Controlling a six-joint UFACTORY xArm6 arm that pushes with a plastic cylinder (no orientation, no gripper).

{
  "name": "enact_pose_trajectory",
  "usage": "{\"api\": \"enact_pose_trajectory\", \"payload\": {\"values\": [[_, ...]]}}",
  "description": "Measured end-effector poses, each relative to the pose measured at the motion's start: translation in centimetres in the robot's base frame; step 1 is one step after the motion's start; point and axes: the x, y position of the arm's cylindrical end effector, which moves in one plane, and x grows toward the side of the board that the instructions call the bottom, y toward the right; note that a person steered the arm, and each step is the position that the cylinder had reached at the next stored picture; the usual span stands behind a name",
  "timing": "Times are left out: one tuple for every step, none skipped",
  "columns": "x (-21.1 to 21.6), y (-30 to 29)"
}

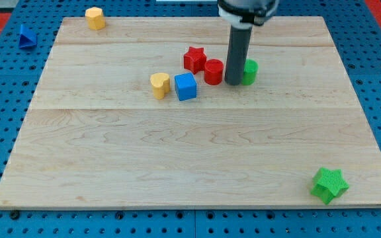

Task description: Slide the green circle to the top center

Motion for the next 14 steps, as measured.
{"api": "enact_pose_trajectory", "payload": {"values": [[-2.8,0.7],[-0.1,0.4],[3.0,3.3],[0.2,8.2],[-3.8,4.1],[-8.0,-4.5],[-11.2,-11.8],[-8.6,-12.0],[-2.8,-11.2],[-4.7,-17.7],[-9.2,-18.5],[-10.9,-17.7],[-11.5,-14.9],[-9.9,-14.4]]}}
